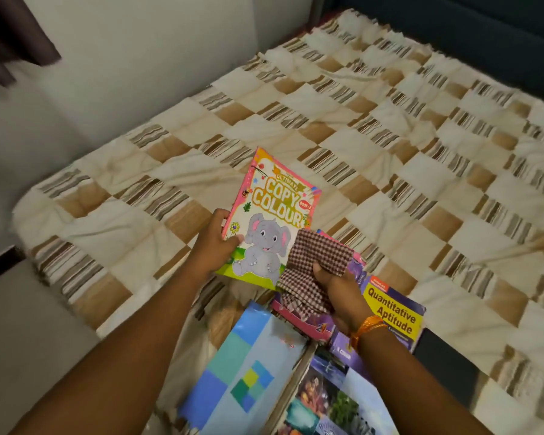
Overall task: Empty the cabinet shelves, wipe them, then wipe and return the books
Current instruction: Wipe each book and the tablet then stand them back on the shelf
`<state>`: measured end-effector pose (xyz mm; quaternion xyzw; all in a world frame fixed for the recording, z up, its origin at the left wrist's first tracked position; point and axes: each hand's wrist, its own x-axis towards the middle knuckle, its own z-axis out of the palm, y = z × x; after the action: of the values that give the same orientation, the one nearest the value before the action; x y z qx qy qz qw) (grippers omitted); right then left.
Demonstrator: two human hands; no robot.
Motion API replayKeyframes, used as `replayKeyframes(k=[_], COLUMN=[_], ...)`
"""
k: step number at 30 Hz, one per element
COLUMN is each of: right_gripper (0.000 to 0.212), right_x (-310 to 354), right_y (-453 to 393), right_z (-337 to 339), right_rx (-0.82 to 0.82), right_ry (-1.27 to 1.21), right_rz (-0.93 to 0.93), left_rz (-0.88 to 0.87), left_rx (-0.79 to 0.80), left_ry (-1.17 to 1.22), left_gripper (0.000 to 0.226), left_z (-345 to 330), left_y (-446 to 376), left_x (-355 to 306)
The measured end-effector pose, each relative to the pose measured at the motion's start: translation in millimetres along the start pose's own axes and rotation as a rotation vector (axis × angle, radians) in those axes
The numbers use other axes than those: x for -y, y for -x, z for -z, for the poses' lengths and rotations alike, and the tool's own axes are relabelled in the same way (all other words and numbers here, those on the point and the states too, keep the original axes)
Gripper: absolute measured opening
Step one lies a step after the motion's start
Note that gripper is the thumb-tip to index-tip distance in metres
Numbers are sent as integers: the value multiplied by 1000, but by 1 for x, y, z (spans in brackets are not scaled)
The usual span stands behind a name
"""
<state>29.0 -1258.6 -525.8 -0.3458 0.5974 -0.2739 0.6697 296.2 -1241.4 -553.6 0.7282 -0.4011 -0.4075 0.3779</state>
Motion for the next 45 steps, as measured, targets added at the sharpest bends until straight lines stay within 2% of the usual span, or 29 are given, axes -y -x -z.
replayKeyframes(k=[4, 8, 13, 17, 19, 23, 27, 33, 38, 45], right_gripper=[22, 23, 37, 24, 29, 23, 28, 26, 25, 29], right_x=[32, 56, 75, 91, 99, 102, 98, 89, 72, 23], right_y=[66, 137, 201, 236, 249, 261, 273, 302, 339, 422], right_z=[12, 26, 39, 46, 49, 53, 42, 3, -34, -96], right_rx=[-6, -6, -33, -50, -38, 78, 239, 482, 628, 837], right_ry=[-260, -365, -341, -233, -167, -81, -4, 75, 155, 280], right_rz=[29, 96, 147, 220, 256, 191, 179, 247, 314, 437], left_rz=[26, 20, 26, 1, -20, -36, -37, -27, -17, 19], left_rx=[-59, -121, -197, -243, -288, -380, -501, -607, -698, -942], left_ry=[154, 263, 342, 381, 394, 465, 541, 661, 676, 678], left_gripper=[39, 35, 34, 35, 35, 36, 35, 30, 38, 30], left_z=[4, 6, 8, 9, 10, 14, 23, 52, 78, 101], left_y=[58, 127, 207, 259, 283, 325, 369, 435, 503, 625], left_x=[-38, -80, -113, -131, -138, -144, -142, -132, -115, -76])
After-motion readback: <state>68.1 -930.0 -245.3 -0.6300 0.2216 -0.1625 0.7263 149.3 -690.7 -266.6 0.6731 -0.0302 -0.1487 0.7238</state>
